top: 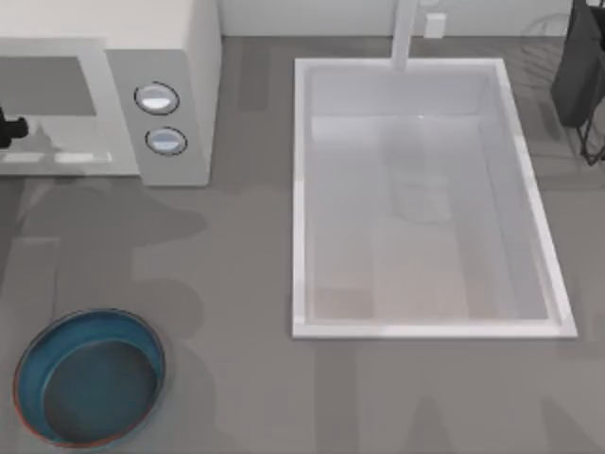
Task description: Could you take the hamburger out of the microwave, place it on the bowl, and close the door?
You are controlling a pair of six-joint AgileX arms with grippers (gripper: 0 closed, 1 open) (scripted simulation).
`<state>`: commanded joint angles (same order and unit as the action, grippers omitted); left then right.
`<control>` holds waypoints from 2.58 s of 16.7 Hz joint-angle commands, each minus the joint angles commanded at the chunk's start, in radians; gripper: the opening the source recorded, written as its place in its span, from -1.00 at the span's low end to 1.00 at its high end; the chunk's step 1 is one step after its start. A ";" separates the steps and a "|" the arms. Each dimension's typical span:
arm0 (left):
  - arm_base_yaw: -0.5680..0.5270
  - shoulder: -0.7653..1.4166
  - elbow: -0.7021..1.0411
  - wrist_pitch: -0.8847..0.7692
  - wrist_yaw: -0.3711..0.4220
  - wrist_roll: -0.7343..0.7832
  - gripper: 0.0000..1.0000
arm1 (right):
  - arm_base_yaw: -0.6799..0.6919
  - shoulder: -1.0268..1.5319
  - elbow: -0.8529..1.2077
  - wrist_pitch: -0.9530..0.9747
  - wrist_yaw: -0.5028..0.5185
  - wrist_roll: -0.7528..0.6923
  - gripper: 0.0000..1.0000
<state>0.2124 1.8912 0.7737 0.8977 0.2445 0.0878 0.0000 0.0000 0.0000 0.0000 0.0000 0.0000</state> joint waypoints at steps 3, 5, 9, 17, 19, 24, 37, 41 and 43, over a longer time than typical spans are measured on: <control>0.000 -0.007 0.000 -0.007 0.000 0.000 -1.00 | 0.000 0.000 0.000 0.000 0.000 0.000 1.00; -0.001 -0.003 -0.002 -0.005 0.000 0.002 -1.00 | 0.000 0.000 0.000 0.000 0.000 0.000 1.00; -0.039 -0.007 0.049 -0.100 -0.032 -0.095 -1.00 | 0.000 0.000 0.000 0.000 0.000 0.000 1.00; -0.268 0.008 0.317 -0.714 -0.225 -0.770 -1.00 | 0.000 0.000 0.000 0.000 0.000 0.000 1.00; -0.344 0.024 0.393 -0.921 -0.291 -1.006 -1.00 | 0.000 0.000 0.000 0.000 0.000 0.000 1.00; -0.546 0.094 0.559 -1.474 -0.470 -1.637 -1.00 | 0.000 0.000 0.000 0.000 0.000 0.000 1.00; -0.939 0.453 0.652 -2.581 -0.838 -2.872 -1.00 | 0.000 0.000 0.000 0.000 0.000 0.000 1.00; -0.968 0.500 0.640 -2.664 -0.867 -2.955 -1.00 | 0.000 0.000 0.000 0.000 0.000 0.000 1.00; -0.968 0.500 0.640 -2.664 -0.867 -2.955 -1.00 | 0.000 0.000 0.000 0.000 0.000 0.000 1.00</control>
<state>-0.7556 2.3912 1.4142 -1.7664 -0.6221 -2.8672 0.0000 0.0000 0.0000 0.0000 0.0000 0.0000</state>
